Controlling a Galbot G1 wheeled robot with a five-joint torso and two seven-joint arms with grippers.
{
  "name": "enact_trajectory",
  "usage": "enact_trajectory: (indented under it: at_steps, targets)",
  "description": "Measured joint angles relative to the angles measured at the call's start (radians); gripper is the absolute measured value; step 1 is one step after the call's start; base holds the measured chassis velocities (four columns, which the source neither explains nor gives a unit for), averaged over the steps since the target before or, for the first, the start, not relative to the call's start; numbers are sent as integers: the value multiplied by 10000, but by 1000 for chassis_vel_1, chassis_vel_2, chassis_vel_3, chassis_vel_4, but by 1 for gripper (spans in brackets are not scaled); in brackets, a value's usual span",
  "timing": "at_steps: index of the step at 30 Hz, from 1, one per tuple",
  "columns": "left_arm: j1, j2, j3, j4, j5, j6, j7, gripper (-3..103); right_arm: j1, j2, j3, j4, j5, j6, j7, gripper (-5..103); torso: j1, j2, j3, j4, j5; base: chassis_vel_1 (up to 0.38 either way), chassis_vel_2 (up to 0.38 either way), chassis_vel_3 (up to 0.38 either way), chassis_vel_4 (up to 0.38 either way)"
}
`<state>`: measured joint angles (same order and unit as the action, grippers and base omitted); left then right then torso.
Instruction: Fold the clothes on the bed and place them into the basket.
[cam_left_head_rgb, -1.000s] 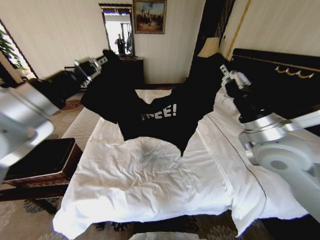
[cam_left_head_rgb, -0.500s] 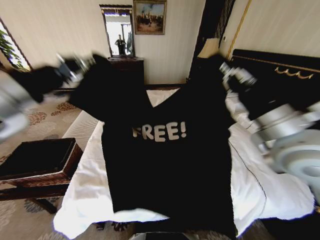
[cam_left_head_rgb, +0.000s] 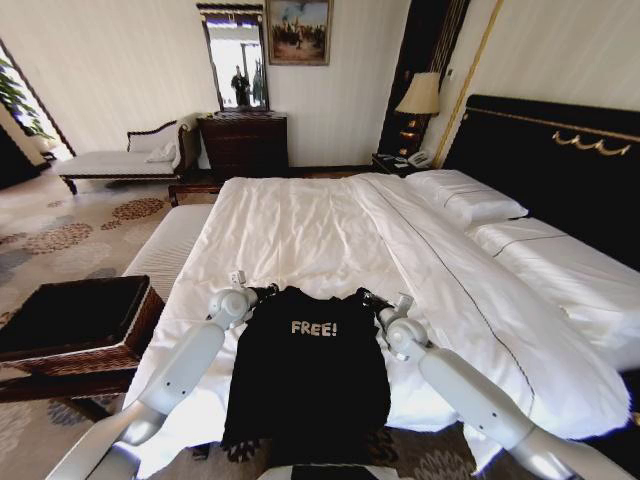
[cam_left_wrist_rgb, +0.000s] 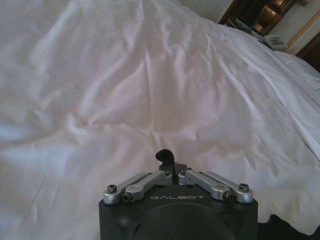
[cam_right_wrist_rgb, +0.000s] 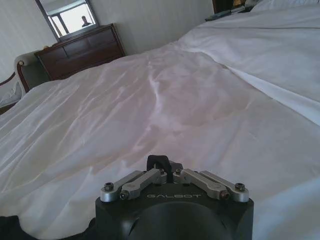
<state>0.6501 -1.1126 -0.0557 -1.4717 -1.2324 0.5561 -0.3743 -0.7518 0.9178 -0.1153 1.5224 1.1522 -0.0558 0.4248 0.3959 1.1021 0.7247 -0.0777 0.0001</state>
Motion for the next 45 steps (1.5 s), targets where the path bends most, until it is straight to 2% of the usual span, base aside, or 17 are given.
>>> enact_trajectory:
  at_steps: [5, 7, 11, 13, 19, 29, 36, 37, 39, 41, 44, 45]
  targets:
    - [103, 72, -911, 121, -97, -129, 128, 0, 227, 31, 79, -368, -152, 542, -277, 0, 0, 0, 1, 0, 1, 0, 0, 0, 0]
    - [299, 159, -1444, 130, -296, -262, 192, 0, 228, 44, 219, -461, -192, 989, -404, 0, 2, 0, 1, 0, 0, 0, 0, 0, 0]
    - [694, 238, -1868, 37, -392, -496, 483, 0, 73, 54, 396, -512, -313, 1467, -733, 0, 0, 2, 0, 2, -2, 0, 0, 0, 0]
    - [960, 192, -2087, 54, -354, -758, 751, 0, -76, 87, 488, -678, -502, 1835, -1209, 0, -1, 2, 0, -2, -2, 0, 0, 0, 0]
    - [1052, -139, -1950, 702, 53, -1255, 926, 0, -56, 418, 299, -1453, -1076, 1968, -1406, 0, 0, 3, 1, -3, -2, 0, 0, 0, 0]
    - [654, -879, -1840, 2020, 766, -1705, 1208, 0, 435, 1197, -22, -2713, -1538, 2074, -1477, 0, 2, 2, 1, -1, -2, 0, 0, 0, 0]
    - [660, -936, -1879, 2122, 896, -1809, 1260, 0, 550, 1235, -104, -3032, -1616, 2065, -1467, 0, 1, 3, 1, -1, 0, 0, 0, 0, 0]
    - [689, -929, -1879, 2090, 919, -1830, 1260, 0, 553, 1225, -120, -3043, -1661, 2053, -1453, -2, 2, 3, 1, -1, -1, 0, 0, 0, 0]
    - [783, -890, -1879, 1923, 1018, -1850, 1185, 0, 550, 1211, -133, -3031, -1777, 2045, -1388, 5, 2, 3, 0, -2, -2, 0, 0, 0, 0]
    - [829, -875, -1881, 1839, 1061, -1851, 1126, -1, 534, 1206, -127, -2995, -1813, 2045, -1382, 5, 2, 2, 0, -2, -2, 0, 0, 0, 0]
    - [1092, -768, -2000, 1271, 1310, -1854, 983, 15, 319, 1160, 50, -2564, -1985, 2085, -1317, 21, 3, 2, 1, -1, -2, 0, 0, 0, 0]
    - [1092, -768, -2000, 1271, 1310, -1854, 983, 15, 319, 1160, 50, -2564, -1985, 2085, -1317, 21, 3, 2, 1, -1, -2, 0, 0, 0, 0]
